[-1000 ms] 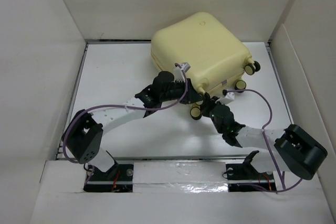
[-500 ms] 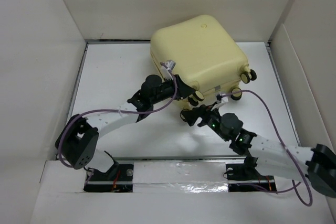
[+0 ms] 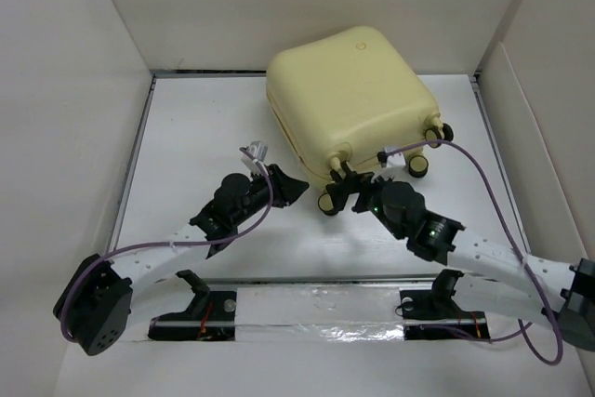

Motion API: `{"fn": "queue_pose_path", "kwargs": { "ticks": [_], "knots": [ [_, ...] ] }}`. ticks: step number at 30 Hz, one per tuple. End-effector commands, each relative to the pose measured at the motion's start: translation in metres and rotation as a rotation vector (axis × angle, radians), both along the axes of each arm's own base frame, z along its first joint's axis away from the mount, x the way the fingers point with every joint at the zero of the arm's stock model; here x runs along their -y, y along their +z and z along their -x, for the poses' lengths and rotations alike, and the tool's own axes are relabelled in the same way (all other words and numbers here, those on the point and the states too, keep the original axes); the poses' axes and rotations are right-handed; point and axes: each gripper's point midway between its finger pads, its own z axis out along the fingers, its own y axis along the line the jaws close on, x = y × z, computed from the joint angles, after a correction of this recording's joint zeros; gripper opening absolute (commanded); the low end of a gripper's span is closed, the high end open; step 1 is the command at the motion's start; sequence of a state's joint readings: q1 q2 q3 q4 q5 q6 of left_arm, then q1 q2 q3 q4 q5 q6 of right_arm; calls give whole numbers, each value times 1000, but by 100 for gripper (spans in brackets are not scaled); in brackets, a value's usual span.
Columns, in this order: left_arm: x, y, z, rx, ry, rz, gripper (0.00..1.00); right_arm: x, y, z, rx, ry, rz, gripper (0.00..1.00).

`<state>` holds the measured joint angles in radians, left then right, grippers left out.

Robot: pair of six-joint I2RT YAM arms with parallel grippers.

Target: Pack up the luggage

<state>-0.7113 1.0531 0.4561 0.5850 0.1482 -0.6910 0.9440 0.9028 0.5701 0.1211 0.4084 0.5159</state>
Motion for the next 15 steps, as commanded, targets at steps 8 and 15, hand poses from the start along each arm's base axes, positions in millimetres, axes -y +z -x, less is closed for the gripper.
{"fn": "queue_pose_path", "kwargs": {
  "ticks": [8, 15],
  "knots": [
    [7, -36, 11, 14, -41, -50, 25, -13, -16, -50, -51, -146, 337, 100],
    [13, -43, 11, 21, -72, -63, 26, -2, -22, -56, -47, -190, 450, 100]
  ]
}}
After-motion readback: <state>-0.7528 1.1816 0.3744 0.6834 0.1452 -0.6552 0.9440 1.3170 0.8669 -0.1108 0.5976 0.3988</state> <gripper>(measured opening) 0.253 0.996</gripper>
